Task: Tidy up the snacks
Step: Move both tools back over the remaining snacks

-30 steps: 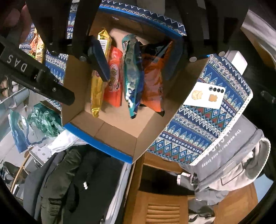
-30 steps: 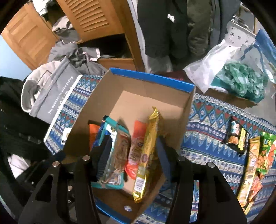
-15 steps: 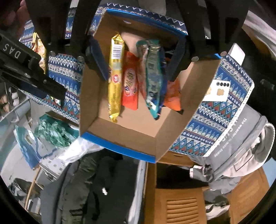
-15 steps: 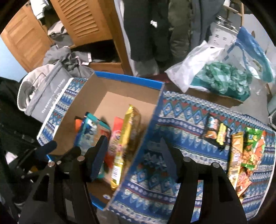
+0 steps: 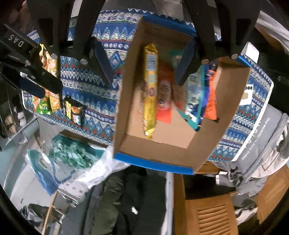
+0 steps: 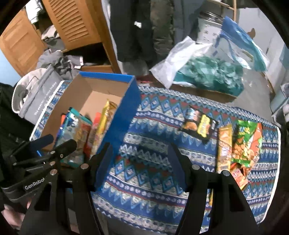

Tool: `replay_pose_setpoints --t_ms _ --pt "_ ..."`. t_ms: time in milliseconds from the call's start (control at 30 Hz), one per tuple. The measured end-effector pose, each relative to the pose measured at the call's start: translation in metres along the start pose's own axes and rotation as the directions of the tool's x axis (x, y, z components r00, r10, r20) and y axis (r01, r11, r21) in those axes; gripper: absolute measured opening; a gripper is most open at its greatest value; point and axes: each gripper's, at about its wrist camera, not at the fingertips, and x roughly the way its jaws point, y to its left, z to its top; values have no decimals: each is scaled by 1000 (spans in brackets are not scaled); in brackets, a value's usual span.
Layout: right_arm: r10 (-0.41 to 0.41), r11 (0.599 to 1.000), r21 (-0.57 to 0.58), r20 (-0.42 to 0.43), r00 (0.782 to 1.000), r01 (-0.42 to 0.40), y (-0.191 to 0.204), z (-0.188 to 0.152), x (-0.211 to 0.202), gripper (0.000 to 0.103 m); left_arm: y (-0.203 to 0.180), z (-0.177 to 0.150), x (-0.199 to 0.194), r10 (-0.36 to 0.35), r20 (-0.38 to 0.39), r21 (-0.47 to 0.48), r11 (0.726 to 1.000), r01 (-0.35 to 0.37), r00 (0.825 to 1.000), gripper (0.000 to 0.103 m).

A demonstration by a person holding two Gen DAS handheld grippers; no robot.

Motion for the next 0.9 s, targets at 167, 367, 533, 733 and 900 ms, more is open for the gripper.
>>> replay_pose_setpoints --t_ms 167,367,533,733,900 --pt "-17 1000 25 -5 1000 17 -23 -11 -4 64 -22 -7 7 -21 -41 28 999 22 999 73" --pt "-46 997 58 -13 999 47 -54 -24 -7 64 -49 -16 19 -22 -85 73 997 28 996 73" --pt "-76 990 113 -29 997 79 -86 -35 -3 64 -69 -21 31 -35 -132 93 995 48 991 73" --pt "-110 975 188 -56 992 119 -126 -50 6 64 -95 -29 44 -33 -176 129 990 56 984 73" --pt "-147 959 234 -75 986 160 -154 -64 10 64 -113 -36 58 -26 -215 159 985 61 976 74"
